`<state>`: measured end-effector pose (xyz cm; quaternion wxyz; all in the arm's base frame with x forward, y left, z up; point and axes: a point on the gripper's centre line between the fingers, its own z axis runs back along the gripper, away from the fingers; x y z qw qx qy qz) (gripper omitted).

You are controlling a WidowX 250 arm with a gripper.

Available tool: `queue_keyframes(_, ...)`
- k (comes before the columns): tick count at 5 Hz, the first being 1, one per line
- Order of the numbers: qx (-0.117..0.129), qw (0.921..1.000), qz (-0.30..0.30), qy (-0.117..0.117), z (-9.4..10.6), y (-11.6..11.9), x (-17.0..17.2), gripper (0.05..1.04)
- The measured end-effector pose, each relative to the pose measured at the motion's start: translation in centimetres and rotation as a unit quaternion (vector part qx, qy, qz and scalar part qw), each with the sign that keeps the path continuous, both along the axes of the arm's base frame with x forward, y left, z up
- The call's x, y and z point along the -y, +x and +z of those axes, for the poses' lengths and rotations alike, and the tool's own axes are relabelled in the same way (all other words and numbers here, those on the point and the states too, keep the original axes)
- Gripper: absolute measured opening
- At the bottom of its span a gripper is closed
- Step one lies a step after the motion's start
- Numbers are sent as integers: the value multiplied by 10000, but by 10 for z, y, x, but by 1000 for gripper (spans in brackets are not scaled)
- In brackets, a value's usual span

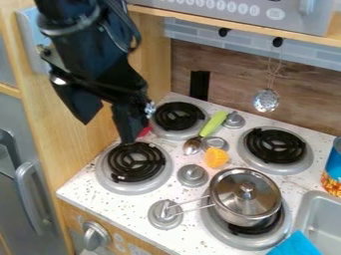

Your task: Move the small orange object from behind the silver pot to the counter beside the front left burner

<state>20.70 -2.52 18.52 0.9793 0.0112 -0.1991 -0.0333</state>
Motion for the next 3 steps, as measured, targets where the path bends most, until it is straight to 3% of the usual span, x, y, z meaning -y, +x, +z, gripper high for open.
queue_keyframes(2, 843, 9895, 1164, 119, -34, 53, -5, 1001)
queue_keyframes(3, 710, 9909, 1143, -28, -58, 82, -10, 1001)
